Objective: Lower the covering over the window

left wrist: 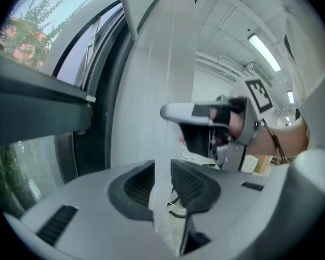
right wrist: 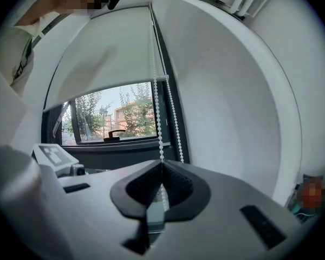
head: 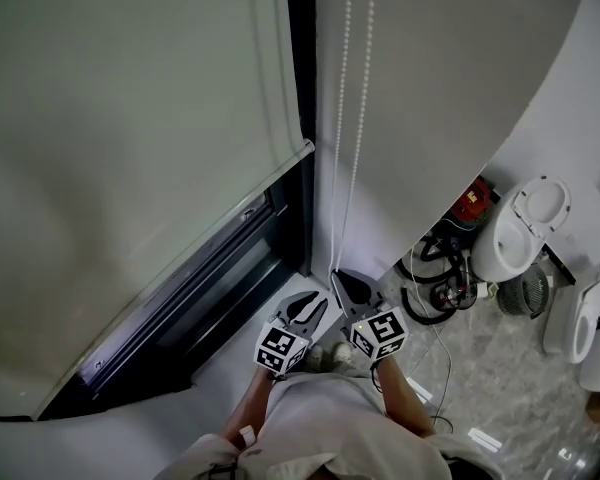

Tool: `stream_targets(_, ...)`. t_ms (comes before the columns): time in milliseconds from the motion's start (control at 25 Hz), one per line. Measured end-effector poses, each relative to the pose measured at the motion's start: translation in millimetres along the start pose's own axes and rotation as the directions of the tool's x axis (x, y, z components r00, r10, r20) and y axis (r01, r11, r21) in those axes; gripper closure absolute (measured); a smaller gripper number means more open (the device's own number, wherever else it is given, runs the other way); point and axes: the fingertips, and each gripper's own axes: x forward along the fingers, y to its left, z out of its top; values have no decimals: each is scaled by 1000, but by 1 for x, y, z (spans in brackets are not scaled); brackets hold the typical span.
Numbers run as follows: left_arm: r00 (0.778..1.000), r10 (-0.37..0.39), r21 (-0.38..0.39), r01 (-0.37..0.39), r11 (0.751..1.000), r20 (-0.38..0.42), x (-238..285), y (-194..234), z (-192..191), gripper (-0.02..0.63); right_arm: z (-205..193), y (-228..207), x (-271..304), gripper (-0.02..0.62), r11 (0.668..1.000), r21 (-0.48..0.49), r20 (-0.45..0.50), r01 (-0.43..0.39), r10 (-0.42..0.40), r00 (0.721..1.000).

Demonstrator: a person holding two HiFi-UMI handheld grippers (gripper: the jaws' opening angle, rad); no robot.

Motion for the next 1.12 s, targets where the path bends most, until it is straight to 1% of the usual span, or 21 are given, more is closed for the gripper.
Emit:
stream_targets(280, 991, 35, 84, -46, 995, 128, -27, -2, 95, 520, 0, 2, -3, 598, 1000, 1, 4, -25, 25, 1000)
stream_targets(520, 977, 32, 158, -66, 985, 210, -37, -12, 165, 520, 1, 6, -5, 598, 999, -2, 4, -40, 40, 999)
stream_targets(640, 966, 21, 189, -72, 979, 256, -37, -19, 201, 520, 1, 8, -6, 598, 999, -6, 1, -48, 48, 999)
stream_targets(800, 949, 6, 222, -80, 972, 316, -38, -24, 240, 520, 1, 9, -7, 598, 998, -11, 0, -59, 59, 998)
stream_targets(960, 930, 11, 242, -107, 964, 368, -40, -26, 277, 520, 1, 13, -9, 598, 997, -13, -2, -70, 70, 998)
stream_targets(1120, 917, 9, 261, -123, 957, 398, -40, -28, 299, 523, 1, 18, -10, 598, 997, -18, -4, -80, 80, 997)
